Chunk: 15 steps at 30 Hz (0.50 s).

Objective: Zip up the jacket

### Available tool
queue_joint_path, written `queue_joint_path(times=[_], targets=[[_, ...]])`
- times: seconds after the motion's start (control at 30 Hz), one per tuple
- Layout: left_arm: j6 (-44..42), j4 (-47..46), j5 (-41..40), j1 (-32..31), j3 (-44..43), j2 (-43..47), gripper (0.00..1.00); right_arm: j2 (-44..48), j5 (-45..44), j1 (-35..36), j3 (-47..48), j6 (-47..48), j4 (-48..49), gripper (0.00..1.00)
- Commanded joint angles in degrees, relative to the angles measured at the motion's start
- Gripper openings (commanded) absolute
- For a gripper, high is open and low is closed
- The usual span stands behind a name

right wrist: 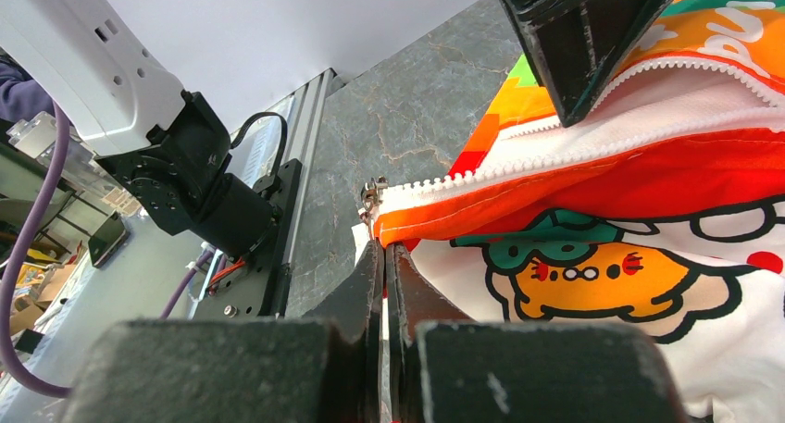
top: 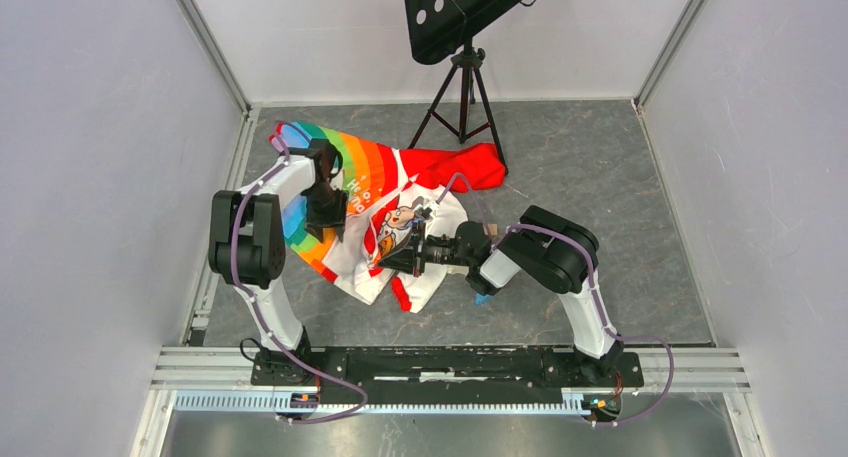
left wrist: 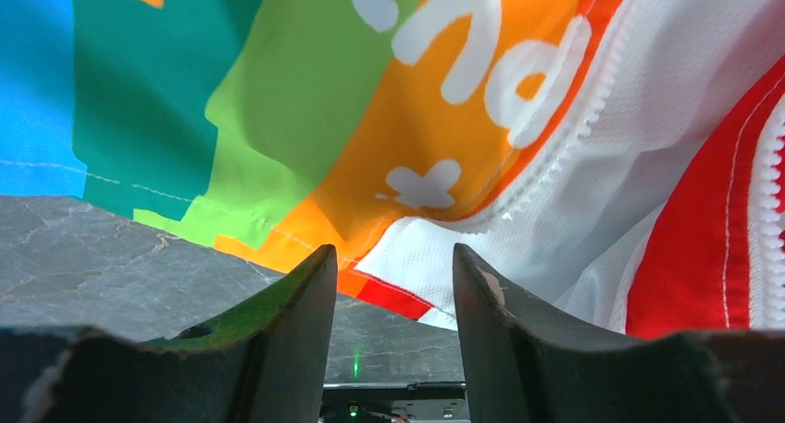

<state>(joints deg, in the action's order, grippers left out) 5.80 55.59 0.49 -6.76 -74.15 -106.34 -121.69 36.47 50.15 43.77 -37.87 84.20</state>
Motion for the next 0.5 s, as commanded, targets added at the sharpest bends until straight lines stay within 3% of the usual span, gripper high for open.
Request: queue_joint_path(times=[0.0,0.1,0.2,0.47], targets=[[-0.78,0.3,-2.51,-0.97,1.95,4.76,0.56,0.8,0.64,0.4,0.57,0.9,9.07,0.0],[0.41,1.42,-6.62,-0.97,3.11,6.85,0.57,0.77,0.76,0.49,0.7,1.08,8.87,0.0],[1.23,4.73,-14.21,-0.97,2.26,5.88,0.51,0.82,0.63,0.5,0.68,1.12,8.92,0.0],[0.05,4.33,-11.16,-2.02,2.02,2.88,0.51,1.07,0.71,0.57,0.35,1.22,8.87,0.0]])
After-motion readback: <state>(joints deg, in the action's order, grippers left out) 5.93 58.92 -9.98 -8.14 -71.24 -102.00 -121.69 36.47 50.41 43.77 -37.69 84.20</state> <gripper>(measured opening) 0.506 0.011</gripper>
